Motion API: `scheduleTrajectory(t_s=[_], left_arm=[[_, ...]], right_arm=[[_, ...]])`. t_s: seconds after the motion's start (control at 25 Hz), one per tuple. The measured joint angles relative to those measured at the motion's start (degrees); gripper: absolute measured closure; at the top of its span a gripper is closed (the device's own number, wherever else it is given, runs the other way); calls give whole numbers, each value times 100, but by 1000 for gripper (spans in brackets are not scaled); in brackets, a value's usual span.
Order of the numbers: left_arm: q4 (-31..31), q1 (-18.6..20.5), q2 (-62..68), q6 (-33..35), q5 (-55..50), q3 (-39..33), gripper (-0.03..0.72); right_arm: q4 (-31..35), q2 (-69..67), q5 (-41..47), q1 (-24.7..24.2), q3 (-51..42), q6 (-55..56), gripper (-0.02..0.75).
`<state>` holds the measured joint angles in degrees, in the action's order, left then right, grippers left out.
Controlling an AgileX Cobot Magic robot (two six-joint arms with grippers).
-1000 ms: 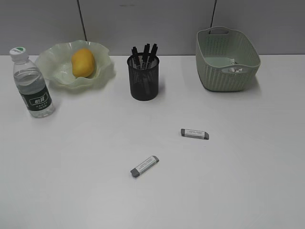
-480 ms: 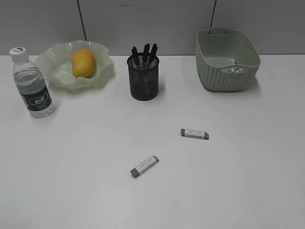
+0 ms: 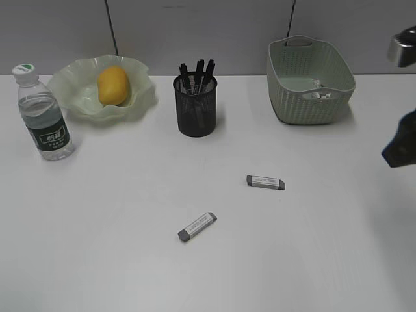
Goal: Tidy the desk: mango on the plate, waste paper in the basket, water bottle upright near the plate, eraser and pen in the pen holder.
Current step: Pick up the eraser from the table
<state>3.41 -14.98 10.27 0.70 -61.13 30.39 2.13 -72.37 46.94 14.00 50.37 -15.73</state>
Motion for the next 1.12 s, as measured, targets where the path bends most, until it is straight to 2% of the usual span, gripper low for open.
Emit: scheduleTrajectory(t_s=[0.12, 0.4, 0.56, 0.8, 1.12], left_arm=[[5, 0, 0, 0, 0, 0, 225], [5, 0, 0, 0, 0, 0, 224], [5, 0, 0, 0, 0, 0, 224], [5, 0, 0, 0, 0, 0, 224], [5, 0, 0, 0, 0, 0, 224]], right_arm=[[6, -790, 0, 219, 590, -234, 279], [-213, -2379, 6, 1146, 1904, -681, 279], [-213, -3188, 55, 1497, 2555, -1357, 279], [-70, -4081, 295, 1547, 3143, -2501, 279], [-45, -4860, 349, 1547, 3233, -3239, 279]])
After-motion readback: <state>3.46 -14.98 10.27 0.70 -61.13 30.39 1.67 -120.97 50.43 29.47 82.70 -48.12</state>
